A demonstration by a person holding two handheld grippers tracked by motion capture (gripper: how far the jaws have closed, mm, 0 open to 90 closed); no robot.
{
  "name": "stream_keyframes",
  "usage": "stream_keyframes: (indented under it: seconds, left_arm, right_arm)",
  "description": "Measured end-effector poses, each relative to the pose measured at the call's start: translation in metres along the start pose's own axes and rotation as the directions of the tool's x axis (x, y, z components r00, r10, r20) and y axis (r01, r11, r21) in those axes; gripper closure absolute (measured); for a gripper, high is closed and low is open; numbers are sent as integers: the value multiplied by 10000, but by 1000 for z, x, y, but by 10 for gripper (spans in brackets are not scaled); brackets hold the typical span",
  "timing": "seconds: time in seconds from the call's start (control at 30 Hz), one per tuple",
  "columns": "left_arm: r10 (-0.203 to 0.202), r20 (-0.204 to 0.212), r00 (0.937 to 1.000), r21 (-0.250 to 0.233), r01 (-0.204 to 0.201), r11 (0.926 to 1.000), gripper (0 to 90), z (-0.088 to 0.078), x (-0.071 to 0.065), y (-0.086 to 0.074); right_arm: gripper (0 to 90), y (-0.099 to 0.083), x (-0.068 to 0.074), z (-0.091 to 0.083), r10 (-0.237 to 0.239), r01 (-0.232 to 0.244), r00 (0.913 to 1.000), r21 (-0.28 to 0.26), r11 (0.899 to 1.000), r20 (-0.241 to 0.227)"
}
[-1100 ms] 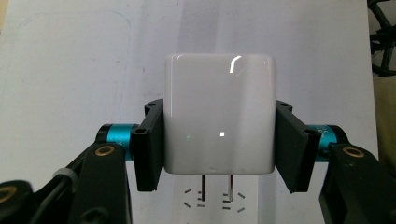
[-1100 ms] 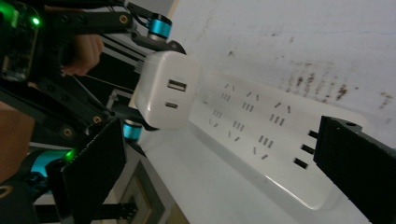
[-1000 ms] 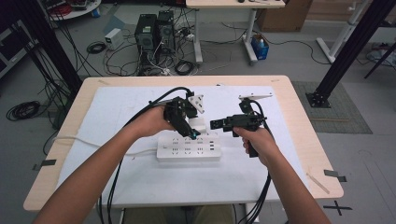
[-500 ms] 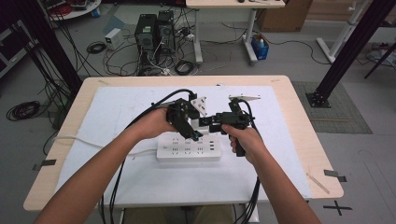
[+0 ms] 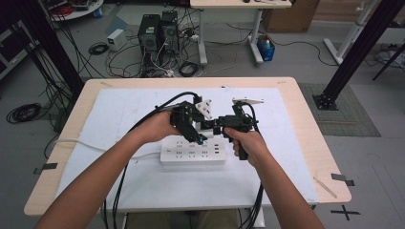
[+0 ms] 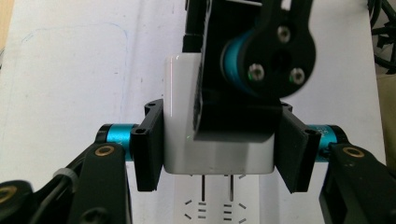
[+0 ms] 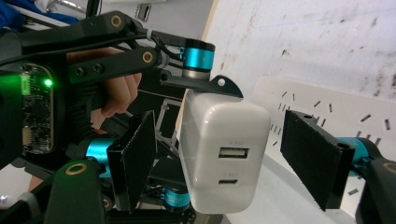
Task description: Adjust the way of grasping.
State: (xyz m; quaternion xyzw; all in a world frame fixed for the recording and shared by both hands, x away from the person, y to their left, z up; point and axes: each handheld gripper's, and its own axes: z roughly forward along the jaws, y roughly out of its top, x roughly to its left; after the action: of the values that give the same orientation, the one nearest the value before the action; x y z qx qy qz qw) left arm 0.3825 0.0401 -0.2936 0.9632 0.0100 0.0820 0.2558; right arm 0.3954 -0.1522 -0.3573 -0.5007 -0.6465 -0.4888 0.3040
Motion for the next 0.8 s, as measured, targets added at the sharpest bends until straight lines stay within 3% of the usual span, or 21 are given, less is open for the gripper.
stream_keyframes:
  seconds: [0.17,0.43,0.63,0.8]
  left_arm:
    - [3,-28,10000,22,-3,10000,426,0,0,0]
    - [118,-121,9999,77,-117,9999,426,0,-1,0]
    - [165,-166,9997,82,-163,9998,426,1,-2,1]
    - [244,-286,9993,111,-241,9996,426,1,-3,1]
  right_arm:
    - [345,0,0,5,-143,143,9999,-21,9999,-88]
    - [457,1,-1,5,154,-154,9997,41,9999,-166]
    - [525,0,-2,6,120,-120,9998,19,9999,-160]
    - [564,1,-4,5,565,-565,9977,5,9984,-363]
